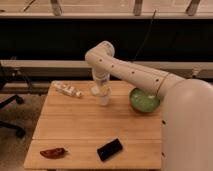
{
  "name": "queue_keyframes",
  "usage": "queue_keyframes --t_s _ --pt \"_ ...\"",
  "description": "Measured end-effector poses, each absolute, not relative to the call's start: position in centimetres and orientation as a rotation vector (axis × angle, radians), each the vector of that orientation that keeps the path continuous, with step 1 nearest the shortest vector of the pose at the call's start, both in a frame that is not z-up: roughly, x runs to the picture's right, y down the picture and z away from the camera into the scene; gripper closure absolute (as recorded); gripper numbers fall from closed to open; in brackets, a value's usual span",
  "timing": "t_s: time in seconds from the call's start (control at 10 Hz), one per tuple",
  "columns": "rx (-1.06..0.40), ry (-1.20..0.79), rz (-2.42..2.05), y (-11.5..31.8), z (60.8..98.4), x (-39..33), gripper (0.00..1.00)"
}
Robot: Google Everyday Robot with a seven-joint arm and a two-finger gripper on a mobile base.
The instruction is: Place the white sponge in the ceramic cup
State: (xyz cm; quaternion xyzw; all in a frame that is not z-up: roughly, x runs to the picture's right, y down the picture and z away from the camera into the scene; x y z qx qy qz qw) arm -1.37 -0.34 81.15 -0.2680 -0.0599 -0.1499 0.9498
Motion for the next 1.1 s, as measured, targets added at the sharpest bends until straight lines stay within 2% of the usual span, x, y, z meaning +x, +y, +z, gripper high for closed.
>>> queue_keyframes --t_s 0.2,0.3,0.4,0.5,0.9,1.1 --pt "-0.552 -0.116 -0.279 -1.0 81.5 -0.1 0.3" --pt "-0.553 -0.117 -0.27 -1.1 81.6 0.3 0.23" --pt "-0.549 -0.121 -0.263 -1.2 81.7 0.4 0.2" --pt "-0.549 -0.118 -0.268 -1.1 81.8 0.6 0.22" --pt "-0.547 -0.118 -0.257 -1.3 81.9 0.5 0.63" --pt "-0.549 -0.117 -0.256 -1.2 81.9 0.6 0.75"
